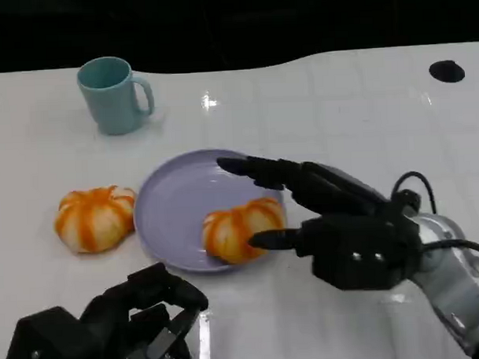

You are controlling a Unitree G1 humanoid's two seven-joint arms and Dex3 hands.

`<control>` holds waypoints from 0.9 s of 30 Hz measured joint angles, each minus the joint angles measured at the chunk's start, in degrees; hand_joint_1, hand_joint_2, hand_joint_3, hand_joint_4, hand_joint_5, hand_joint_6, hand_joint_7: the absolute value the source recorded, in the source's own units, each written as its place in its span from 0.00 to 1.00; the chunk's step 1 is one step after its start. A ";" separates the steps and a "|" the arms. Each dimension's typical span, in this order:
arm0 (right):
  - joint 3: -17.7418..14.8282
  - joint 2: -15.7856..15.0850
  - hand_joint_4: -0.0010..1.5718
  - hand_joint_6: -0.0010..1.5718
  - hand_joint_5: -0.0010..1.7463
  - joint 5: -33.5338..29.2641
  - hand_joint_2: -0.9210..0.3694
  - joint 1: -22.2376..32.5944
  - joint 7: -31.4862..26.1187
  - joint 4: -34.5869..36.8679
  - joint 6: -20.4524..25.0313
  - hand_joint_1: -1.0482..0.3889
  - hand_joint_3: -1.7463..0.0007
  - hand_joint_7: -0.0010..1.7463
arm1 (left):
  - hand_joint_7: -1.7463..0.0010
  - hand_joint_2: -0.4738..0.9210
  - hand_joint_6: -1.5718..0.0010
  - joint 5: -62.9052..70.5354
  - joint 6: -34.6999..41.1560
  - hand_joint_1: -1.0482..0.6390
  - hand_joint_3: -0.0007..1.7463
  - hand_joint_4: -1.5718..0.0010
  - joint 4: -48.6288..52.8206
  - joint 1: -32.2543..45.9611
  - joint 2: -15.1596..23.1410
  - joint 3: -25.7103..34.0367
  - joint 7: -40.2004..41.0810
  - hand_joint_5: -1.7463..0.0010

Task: Grasp the bread from the table and place it into the plate.

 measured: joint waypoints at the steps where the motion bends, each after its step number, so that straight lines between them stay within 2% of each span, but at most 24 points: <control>1: -0.14 -0.76 0.03 0.11 0.11 0.03 0.00 1.03 0.03 -1.15 -0.09 0.26 0.81 0.01 | 0.23 1.00 0.60 0.00 0.03 0.37 0.28 0.56 0.00 -0.01 0.00 -0.01 0.07 0.00; 6: -2.09 -5.14 0.05 0.12 0.12 1.13 0.00 6.75 0.86 -7.43 -1.37 0.27 0.82 0.02 | 0.24 1.00 0.61 -0.14 0.19 0.37 0.29 0.57 0.01 -0.08 0.00 0.05 0.11 0.00; 9: -3.50 -6.98 0.08 0.15 0.15 2.33 0.00 10.61 0.92 -10.65 -2.24 0.28 0.83 0.03 | 0.24 1.00 0.61 -0.26 0.20 0.36 0.29 0.58 -0.02 -0.13 0.02 0.12 0.10 0.00; 11: -4.64 -7.97 0.13 0.20 0.19 2.86 0.00 13.18 0.81 -12.38 -2.51 0.33 0.85 0.05 | 0.24 1.00 0.61 -0.28 0.22 0.36 0.29 0.58 -0.05 -0.09 0.06 0.23 0.10 0.00; 12: -5.34 -8.34 0.14 0.23 0.23 3.12 0.00 14.47 0.73 -13.32 -2.67 0.35 0.86 0.07 | 0.24 1.00 0.61 -0.28 0.22 0.36 0.29 0.58 -0.09 -0.04 0.08 0.29 0.10 0.00; 13: -6.18 -8.45 0.20 0.29 0.30 3.38 0.00 15.73 0.42 -14.27 -2.78 0.40 0.88 0.10 | 0.24 1.00 0.61 -0.29 0.23 0.36 0.29 0.57 -0.14 0.00 0.10 0.33 0.10 0.00; 15: -7.46 -8.46 0.22 0.35 0.44 4.24 0.00 17.86 -0.83 -15.87 -3.23 0.44 0.89 0.14 | 0.24 1.00 0.61 -0.29 0.26 0.36 0.29 0.57 -0.25 0.03 0.14 0.39 0.09 0.00; 16: -8.19 -8.44 0.30 0.43 0.55 4.60 0.00 18.85 -1.50 -16.56 -3.54 0.50 0.89 0.19 | 0.24 1.00 0.61 -0.29 0.29 0.36 0.29 0.57 -0.46 0.05 0.15 0.40 0.10 0.00; 17: -8.94 -8.35 0.33 0.46 0.61 5.40 0.00 19.76 -2.01 -17.07 -3.85 0.52 0.89 0.23 | 0.24 1.00 0.61 -0.31 0.33 0.36 0.29 0.57 -0.62 0.04 0.18 0.43 0.10 0.00; 19: -10.20 -7.80 0.38 0.47 0.71 7.81 0.03 21.56 -2.69 -17.94 -4.07 0.55 0.83 0.36 | 0.24 1.00 0.61 -0.39 0.49 0.36 0.29 0.57 -0.84 0.03 0.21 0.50 0.09 0.00; 20: -10.82 -7.55 0.41 0.49 0.80 8.93 0.09 22.61 -2.78 -18.61 -3.93 0.57 0.72 0.44 | 0.24 1.00 0.61 -0.62 0.71 0.37 0.30 0.57 -0.98 0.04 0.23 0.55 0.09 0.00; 22: -11.29 -7.31 0.42 0.50 0.90 10.40 0.21 24.43 -2.79 -20.27 -3.21 0.63 0.53 0.51 | 0.24 1.00 0.61 -0.91 1.22 0.37 0.30 0.57 -1.42 0.03 0.26 0.71 0.09 0.00; 26: -12.39 -7.09 0.44 0.50 0.99 12.44 0.30 27.89 -2.72 -23.39 -1.54 0.68 0.36 0.61 | 0.24 1.00 0.61 -1.03 2.42 0.38 0.30 0.57 -2.16 0.02 0.33 0.93 0.09 0.00; 27: -12.67 -7.09 0.44 0.50 0.99 12.62 0.31 28.74 -2.72 -24.23 -1.14 0.69 0.34 0.62 | 0.24 1.00 0.61 -1.07 2.79 0.38 0.30 0.57 -2.32 0.02 0.37 0.94 0.09 0.00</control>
